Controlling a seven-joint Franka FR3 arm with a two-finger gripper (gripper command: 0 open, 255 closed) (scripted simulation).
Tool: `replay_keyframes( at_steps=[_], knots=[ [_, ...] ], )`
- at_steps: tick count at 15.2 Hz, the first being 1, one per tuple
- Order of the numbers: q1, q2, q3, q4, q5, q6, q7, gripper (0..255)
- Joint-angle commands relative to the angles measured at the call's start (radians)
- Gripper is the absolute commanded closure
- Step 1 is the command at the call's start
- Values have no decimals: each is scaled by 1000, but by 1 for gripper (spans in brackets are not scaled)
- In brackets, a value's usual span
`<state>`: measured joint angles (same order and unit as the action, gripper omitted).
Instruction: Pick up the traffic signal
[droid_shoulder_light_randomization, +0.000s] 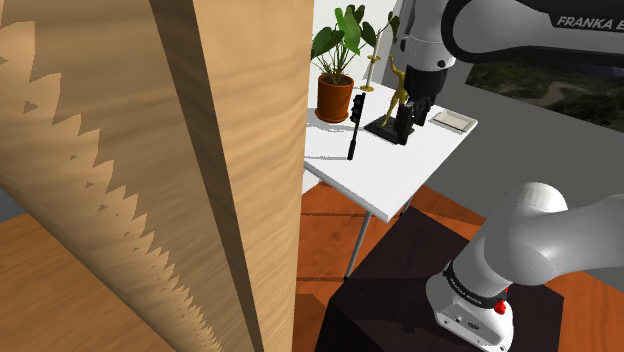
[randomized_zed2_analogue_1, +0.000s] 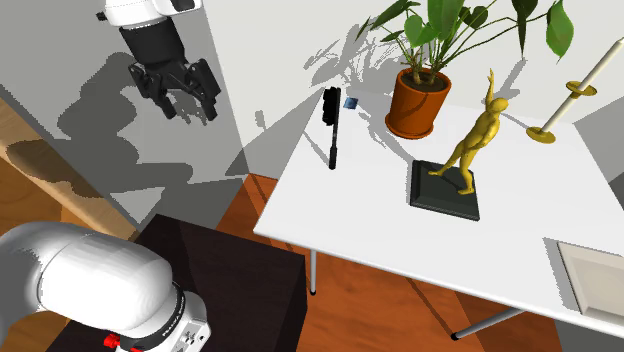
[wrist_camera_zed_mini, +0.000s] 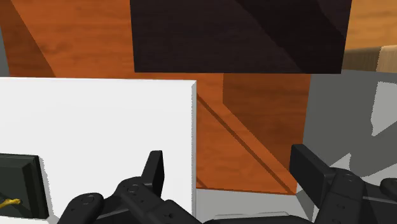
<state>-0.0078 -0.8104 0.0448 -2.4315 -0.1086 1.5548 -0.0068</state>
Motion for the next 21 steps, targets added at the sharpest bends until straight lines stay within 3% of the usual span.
replay_keyframes(
  at_steps=[1, 11, 21],
  knots=[
    [0, 0, 0, 0, 0, 0, 0, 0],
    [-28, 312, -188, 179, -52, 176, -234, 0],
    [-37, 688, -332, 497, 41, 253, -491, 0]
  ],
)
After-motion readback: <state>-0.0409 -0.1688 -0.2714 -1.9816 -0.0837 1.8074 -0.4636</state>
